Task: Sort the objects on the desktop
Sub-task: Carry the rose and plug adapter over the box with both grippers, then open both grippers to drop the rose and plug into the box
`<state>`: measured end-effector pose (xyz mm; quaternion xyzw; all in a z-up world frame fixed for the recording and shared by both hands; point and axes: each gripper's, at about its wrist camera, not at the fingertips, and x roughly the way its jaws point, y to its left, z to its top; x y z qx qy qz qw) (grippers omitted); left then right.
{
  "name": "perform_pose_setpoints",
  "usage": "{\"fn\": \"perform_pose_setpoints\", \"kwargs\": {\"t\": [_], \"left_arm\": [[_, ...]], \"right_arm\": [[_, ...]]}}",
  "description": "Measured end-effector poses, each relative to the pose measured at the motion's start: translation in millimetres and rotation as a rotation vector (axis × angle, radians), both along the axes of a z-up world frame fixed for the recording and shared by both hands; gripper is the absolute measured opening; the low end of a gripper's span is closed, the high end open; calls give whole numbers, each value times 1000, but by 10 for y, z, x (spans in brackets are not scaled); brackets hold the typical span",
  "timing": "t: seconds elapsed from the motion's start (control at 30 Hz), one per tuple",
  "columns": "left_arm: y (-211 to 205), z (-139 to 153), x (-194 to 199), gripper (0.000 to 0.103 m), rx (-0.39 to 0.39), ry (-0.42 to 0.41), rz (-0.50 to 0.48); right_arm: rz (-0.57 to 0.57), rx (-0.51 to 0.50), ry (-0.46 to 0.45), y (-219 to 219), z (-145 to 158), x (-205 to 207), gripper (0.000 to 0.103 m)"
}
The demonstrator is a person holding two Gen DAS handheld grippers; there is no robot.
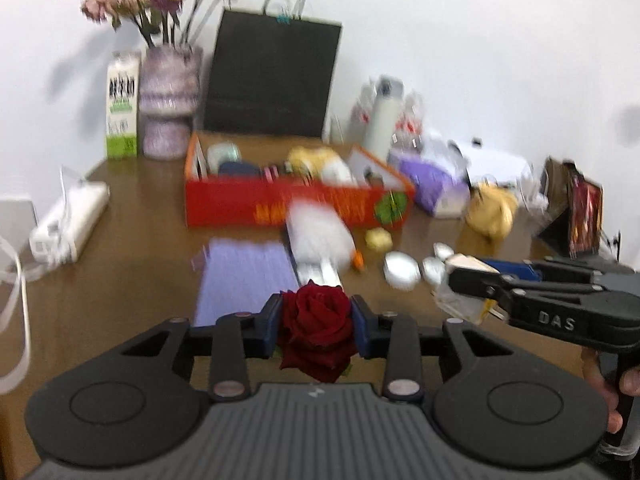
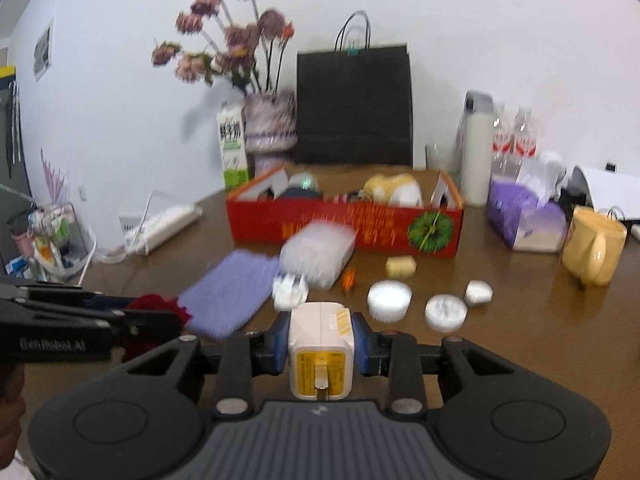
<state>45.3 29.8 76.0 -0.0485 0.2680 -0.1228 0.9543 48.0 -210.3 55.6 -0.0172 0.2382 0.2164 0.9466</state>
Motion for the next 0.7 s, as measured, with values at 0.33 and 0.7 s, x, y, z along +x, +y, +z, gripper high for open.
{"fn": "perform_pose_setpoints", "kwargs": {"t": [0.33,0.7], "left_arm": [[58,727,1911,37,34,23,-36],[-293,-218,3390,50,69,281,-7]], "right_arm": [[-17,-41,-67,148,803,1577,30],[-118,-183,303,643,-66,3303,31]]}}
